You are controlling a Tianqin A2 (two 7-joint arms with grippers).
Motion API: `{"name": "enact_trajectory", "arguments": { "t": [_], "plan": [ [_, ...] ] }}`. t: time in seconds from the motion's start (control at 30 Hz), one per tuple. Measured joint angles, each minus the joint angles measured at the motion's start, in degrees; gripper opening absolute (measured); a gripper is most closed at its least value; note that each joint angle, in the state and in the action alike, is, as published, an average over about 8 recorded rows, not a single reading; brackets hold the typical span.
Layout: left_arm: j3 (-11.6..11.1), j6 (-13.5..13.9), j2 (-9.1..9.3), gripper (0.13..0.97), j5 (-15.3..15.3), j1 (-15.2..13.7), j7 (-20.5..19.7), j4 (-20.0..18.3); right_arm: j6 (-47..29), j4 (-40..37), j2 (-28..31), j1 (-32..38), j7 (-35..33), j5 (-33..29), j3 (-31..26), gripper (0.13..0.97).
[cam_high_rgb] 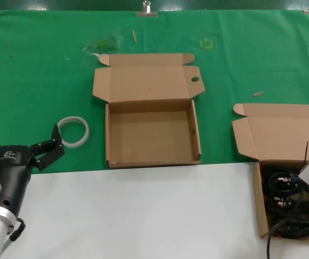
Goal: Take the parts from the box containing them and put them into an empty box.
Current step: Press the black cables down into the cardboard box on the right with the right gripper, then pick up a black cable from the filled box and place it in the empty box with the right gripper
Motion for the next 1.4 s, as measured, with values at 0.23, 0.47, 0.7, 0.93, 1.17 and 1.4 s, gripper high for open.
{"name": "enact_trajectory", "arguments": {
  "t": [0.23,0.47,0.7,0.93,1.17,1.4],
  "plan": [
    [0.0,0.0,0.0,0.966,0.0,0.0,0.0,0.0,0.33,0.58,0.0,-0.44,1.58,0.0,-1.05,0.447],
    [0.0,0.0,0.0,0.966,0.0,0.0,0.0,0.0,1.24,2.11,0.0,-0.97,2.35,0.0,-1.71,0.301],
    [0.0,0.0,0.0,0.966,0.0,0.0,0.0,0.0,4.06,7.18,-0.01,-2.54,3.33,0.0,-3.33,0.258],
    [0.0,0.0,0.0,0.966,0.0,0.0,0.0,0.0,8.21,15.37,-0.01,-4.44,9.1,0.0,-10.23,0.192],
    [0.0,0.0,0.0,0.966,0.0,0.0,0.0,0.0,7.81,16.76,0.0,-1.93,21.59,0.0,-24.05,0.191],
    [0.0,0.0,0.0,0.966,0.0,0.0,0.0,0.0,3.22,9.53,0.15,4.14,29.97,0.0,-35.75,0.191]
  ]
}}
